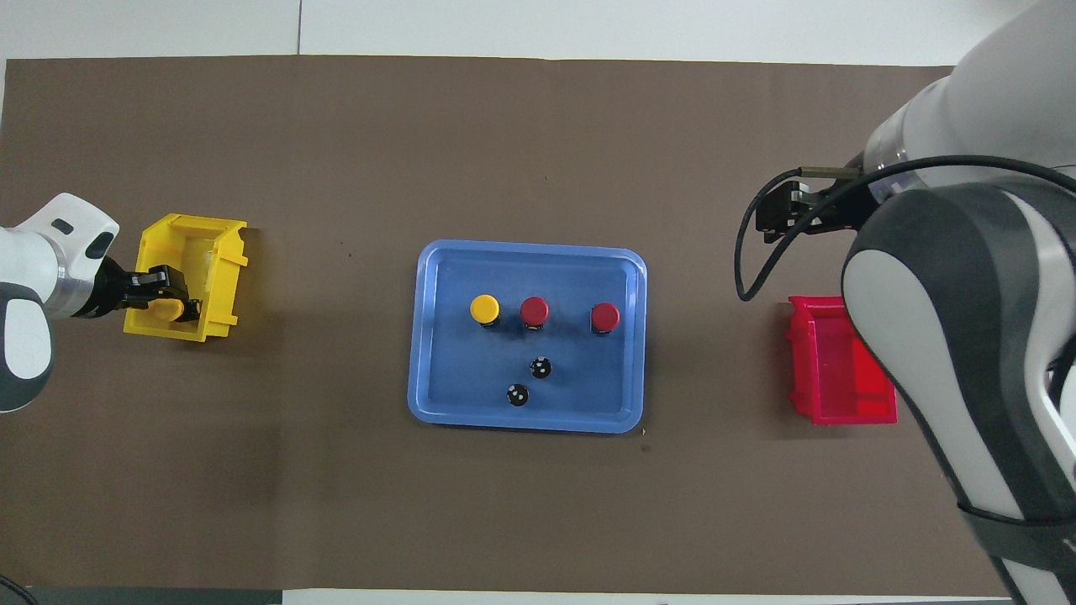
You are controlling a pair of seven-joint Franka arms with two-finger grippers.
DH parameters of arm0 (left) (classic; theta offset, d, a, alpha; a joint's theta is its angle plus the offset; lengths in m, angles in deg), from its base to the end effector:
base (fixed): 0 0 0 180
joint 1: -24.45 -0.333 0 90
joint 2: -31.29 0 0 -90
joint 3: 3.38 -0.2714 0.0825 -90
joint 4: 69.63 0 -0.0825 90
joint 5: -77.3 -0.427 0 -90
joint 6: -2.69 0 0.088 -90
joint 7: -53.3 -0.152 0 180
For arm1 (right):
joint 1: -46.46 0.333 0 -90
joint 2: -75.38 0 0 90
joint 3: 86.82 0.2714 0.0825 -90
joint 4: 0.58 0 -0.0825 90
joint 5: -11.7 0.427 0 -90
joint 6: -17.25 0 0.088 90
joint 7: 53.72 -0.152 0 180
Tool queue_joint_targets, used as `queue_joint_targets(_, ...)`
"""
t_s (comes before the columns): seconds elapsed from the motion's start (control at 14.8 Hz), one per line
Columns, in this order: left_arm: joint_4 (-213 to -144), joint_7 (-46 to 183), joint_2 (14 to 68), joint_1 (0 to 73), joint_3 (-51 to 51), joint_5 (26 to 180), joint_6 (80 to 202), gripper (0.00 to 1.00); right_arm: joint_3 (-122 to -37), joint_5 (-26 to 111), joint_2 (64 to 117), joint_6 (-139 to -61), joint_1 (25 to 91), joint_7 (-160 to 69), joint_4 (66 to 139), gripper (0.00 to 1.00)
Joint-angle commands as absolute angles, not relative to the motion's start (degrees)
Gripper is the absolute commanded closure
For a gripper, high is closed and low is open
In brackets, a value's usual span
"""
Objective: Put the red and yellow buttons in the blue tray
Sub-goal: 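Return the right gripper to rest while the left gripper lifts the yellow button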
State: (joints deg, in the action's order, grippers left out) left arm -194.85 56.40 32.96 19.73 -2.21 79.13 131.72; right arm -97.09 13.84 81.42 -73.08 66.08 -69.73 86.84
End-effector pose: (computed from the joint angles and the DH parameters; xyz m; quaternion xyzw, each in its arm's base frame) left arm 0.5741 0.0336 0.2630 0.9974 0.0678 0.0187 0.0128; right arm 0.6113 0.1101 0.4952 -0.9979 0.0584 0.0279 0.0032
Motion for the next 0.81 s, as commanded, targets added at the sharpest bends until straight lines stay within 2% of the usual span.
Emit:
queue_joint_targets(0.0, -197.5, 56.1, 32.2, 19.3, -2.2, 77.9, 134.6, 0.41, -97.0, 13.3, 78.8, -69.0, 62.1, -65.9, 86.5, 0.0)
queue_joint_targets(0.27, -199.2, 56.1, 32.3, 19.3, -2.2, 77.9, 137.2, 0.42, -96.7, 12.5, 76.4, -67.9, 54.6, -57.4, 88.1, 0.0)
queue_joint_targets(0.34, -199.2, 56.1, 32.3, 19.3, -2.2, 77.9, 137.1, 0.51, -96.2, 12.5, 76.1, -67.6, 52.2, -55.8, 88.9, 0.0)
queue_joint_targets(0.47, -198.7, 55.9, 32.3, 19.4, -2.2, 77.9, 136.5, 0.87, -95.9, 12.4, 75.4, -66.7, 49.0, -54.1, 89.2, 0.0)
queue_joint_targets(0.54, -198.4, 55.5, 32.4, 19.4, -2.2, 77.9, 136.3, 0.97, -95.5, 12.1, 75.3, -66.7, 47.5, -53.1, 89.3, 0.0)
queue_joint_targets(0.75, -192.4, 55.6, 33.3, 19.7, -2.3, 77.8, 128.9, 0.98, -92.4, 10.0, 72.4, -67.4, 44.5, -52.7, 92.6, 0.0)
